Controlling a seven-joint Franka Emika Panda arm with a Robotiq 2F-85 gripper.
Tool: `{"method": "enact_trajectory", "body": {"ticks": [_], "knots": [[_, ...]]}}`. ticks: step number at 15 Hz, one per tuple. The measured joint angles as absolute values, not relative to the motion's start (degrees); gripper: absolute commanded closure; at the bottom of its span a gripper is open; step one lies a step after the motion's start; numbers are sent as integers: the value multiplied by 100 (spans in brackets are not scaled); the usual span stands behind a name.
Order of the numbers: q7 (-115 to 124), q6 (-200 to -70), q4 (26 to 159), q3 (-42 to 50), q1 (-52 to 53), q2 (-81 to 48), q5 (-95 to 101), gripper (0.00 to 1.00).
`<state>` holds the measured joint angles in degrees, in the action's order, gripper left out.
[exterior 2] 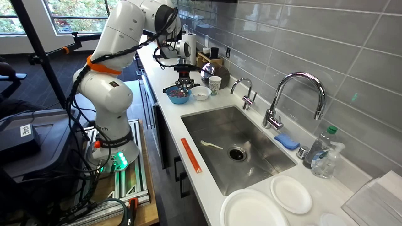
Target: Scoop up the contents in the bowl and put them inside the white bowl
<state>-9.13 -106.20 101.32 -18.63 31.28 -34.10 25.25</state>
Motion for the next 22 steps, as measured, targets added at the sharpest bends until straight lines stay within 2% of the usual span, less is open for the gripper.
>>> {"method": "enact_trajectory", "body": {"ticks": [22], "knots": [[-701,-12199,11557,-1868,2757,-2403,2406,97]]}}
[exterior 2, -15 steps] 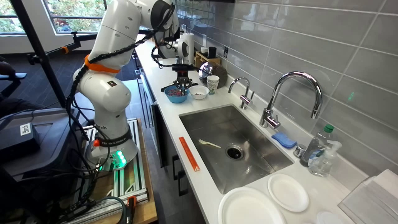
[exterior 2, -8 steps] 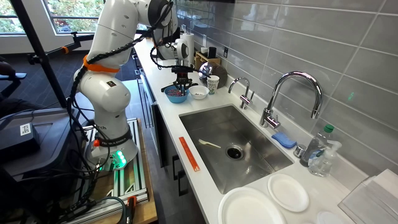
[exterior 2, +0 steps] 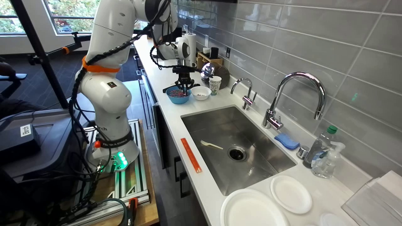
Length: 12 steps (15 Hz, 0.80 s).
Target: Scoop up the contents in the bowl and put them inside the white bowl
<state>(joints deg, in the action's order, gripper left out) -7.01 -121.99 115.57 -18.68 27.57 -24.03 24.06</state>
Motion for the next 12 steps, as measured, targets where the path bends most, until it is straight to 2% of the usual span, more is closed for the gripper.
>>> {"method": "enact_trajectory", "body": {"ticks": [12], "knots": [[-693,-12494,11949,-1897,2730,-2040,2419,97]]}}
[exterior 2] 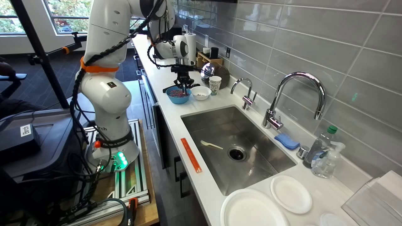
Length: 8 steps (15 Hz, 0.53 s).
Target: Scoop up the contents in the bowl and put them inside the white bowl
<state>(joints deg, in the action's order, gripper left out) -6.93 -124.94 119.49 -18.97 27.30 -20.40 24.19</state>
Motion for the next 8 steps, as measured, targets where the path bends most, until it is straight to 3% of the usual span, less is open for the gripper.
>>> {"method": "enact_trajectory", "body": {"ticks": [8], "knots": [[-694,-12898,12211,-1915,2730,-1826,2431,97]]}}
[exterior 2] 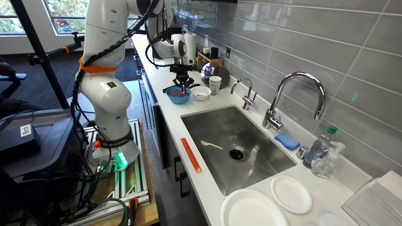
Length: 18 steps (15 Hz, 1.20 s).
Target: Scoop up the contents in the bowl and put them inside the white bowl
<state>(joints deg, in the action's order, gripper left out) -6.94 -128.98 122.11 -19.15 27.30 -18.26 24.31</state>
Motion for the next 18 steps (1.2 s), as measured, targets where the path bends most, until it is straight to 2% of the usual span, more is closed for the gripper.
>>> {"method": "enact_trajectory", "body": {"ticks": [18], "knots": [[-986,-13189,12437,-1919,2434,-1153,2428,97]]}}
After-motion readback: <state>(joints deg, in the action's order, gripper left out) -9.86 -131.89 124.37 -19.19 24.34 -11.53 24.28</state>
